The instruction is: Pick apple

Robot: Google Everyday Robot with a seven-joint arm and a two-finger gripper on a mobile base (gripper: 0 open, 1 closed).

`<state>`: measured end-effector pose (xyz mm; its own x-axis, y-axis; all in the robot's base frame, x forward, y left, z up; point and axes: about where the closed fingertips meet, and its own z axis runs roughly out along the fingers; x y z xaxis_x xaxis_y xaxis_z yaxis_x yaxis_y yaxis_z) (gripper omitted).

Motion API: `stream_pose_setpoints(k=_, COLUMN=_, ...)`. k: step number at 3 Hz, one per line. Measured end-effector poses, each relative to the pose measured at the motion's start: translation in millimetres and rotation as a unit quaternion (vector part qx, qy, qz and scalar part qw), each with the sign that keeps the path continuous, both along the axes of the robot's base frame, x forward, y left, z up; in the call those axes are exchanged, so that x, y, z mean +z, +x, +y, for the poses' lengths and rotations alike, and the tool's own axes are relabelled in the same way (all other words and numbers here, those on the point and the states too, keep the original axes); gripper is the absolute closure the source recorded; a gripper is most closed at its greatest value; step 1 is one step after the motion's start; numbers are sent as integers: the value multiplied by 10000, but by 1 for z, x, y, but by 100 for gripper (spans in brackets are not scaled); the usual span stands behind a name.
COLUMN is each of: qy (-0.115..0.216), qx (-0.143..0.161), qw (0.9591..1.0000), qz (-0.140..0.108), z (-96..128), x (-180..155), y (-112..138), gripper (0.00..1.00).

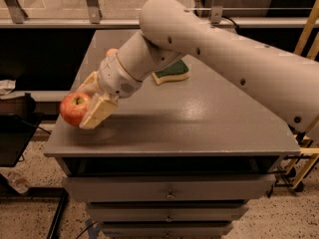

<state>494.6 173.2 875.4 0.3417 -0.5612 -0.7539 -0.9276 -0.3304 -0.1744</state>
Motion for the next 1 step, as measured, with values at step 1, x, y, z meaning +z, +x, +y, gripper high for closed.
stream_pose_setpoints(k=1, qy=43, qx=-112, qw=9999, qz=-89, z=-9, x=19, y=10, gripper=100)
